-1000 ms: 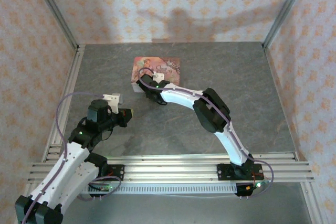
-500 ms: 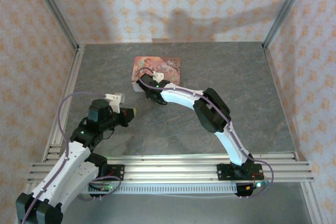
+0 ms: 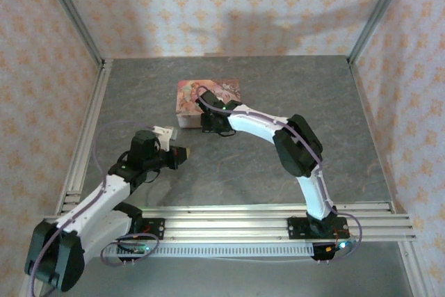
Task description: Unlock a padlock with a key
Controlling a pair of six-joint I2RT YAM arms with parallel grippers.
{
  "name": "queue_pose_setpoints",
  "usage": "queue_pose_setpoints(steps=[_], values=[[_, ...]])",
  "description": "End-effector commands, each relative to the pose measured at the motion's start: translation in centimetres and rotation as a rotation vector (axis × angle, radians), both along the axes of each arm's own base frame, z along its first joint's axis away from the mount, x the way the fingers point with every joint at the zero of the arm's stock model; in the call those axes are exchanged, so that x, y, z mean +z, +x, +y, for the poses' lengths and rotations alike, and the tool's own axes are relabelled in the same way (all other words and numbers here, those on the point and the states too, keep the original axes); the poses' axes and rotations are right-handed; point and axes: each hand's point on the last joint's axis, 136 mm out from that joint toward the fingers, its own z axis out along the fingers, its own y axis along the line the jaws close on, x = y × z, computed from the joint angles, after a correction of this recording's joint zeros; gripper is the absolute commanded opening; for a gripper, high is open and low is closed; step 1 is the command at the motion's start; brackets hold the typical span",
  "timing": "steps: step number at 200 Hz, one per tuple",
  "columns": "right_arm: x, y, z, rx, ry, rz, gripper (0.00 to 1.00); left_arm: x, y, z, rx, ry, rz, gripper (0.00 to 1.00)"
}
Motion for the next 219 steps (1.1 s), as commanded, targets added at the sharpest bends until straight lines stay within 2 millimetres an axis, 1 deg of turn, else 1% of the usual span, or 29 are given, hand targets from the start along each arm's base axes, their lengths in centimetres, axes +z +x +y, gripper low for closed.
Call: queue_pose_setpoints(steps=[1, 24, 64, 91, 117, 138, 182, 202, 219], values=[[3.6, -1.1, 0.9, 0.077, 0.105, 0.022, 0.0, 1.2, 1.6, -1.8, -0.073, -0.055, -0.106, 0.0], [4.5, -1.4, 1.1, 0.098, 0.153, 0.057, 0.0, 1.2, 2.8, -2.6, -0.083, -0.088, -0.133, 0.0], [5.6, -1.7, 1.5, 0.115, 0.244, 0.128, 0.0, 1.6, 4.7, -3.1, -0.105, -0.109, -0.18, 0.0], [6.3, -1.7, 1.3, 0.116, 0.291, 0.148, 0.0, 1.8, 6.2, -3.0, -0.108, -0.194, -0.189, 0.0], [7.0, -1.6, 1.0, 0.118, 0.32, 0.154, 0.0, 1.3, 6.3, -3.2, -0.139, -0.197, -0.196, 0.0], [7.3, -1.9, 1.1, 0.13, 0.342, 0.171, 0.0, 1.7, 6.4, -3.0, -0.147, -0.211, -0.217, 0.0], [7.9, -2.1, 1.9, 0.146, 0.419, 0.211, 0.0, 2.6, 7.3, -2.0, -0.139, -0.275, -0.221, 0.0], [8.1, -1.8, 1.8, 0.146, 0.43, 0.207, 0.0, 2.5, 7.7, -2.2, -0.153, -0.299, -0.204, 0.0], [8.1, -1.6, 1.8, 0.14, 0.44, 0.208, 0.0, 1.8, 8.0, -2.4, -0.159, -0.32, -0.174, 0.0]])
